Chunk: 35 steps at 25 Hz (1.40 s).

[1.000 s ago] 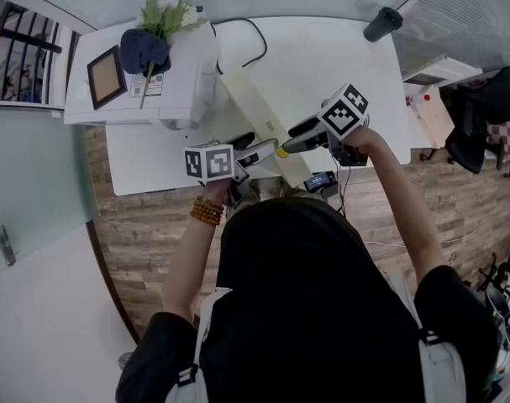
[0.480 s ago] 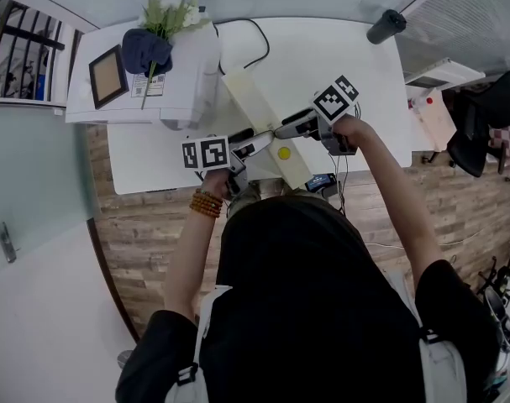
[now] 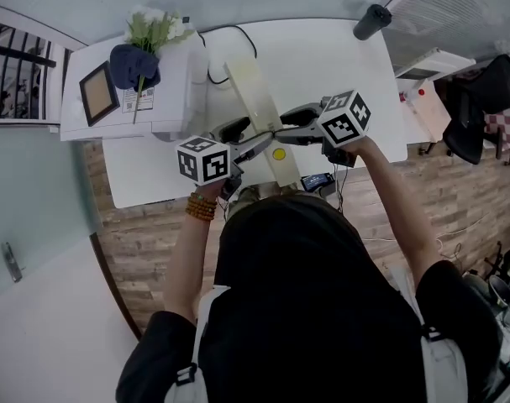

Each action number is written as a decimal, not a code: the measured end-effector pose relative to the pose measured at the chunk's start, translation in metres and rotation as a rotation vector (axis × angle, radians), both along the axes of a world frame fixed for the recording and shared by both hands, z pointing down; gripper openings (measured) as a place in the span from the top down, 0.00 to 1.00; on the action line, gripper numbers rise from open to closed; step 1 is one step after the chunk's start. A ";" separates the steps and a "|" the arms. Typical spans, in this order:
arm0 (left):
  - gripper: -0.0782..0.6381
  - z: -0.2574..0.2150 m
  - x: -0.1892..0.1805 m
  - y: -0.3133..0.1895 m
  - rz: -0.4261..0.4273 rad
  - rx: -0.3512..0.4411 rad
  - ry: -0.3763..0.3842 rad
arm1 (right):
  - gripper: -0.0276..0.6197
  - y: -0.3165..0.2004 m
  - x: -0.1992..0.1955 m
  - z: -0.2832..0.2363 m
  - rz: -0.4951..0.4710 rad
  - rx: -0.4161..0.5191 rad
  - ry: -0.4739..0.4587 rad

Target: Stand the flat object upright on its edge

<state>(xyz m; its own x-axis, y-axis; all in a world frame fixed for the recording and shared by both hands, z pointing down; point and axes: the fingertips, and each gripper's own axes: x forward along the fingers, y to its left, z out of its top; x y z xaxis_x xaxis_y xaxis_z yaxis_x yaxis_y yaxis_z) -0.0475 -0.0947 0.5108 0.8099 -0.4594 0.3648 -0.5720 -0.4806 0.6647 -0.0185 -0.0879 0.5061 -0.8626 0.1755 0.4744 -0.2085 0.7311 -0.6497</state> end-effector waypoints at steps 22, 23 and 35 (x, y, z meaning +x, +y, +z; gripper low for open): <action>0.47 0.081 0.032 0.024 0.309 0.358 -0.553 | 0.69 0.030 0.032 0.115 -0.170 0.599 0.378; 0.46 0.082 0.032 0.023 0.282 0.345 -0.535 | 0.69 0.028 0.033 0.115 -0.147 0.607 0.378; 0.47 -0.023 0.021 0.023 0.136 0.582 -0.442 | 0.65 0.018 0.029 -0.006 -0.023 0.847 0.117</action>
<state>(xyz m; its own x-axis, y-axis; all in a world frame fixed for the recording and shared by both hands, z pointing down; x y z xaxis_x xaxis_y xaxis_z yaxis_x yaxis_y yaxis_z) -0.0266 -0.0714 0.4877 0.7073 -0.5842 0.3981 -0.6376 -0.7704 0.0022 0.0109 -0.0696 0.4999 -0.8002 -0.2617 0.5396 -0.2190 0.9652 0.1432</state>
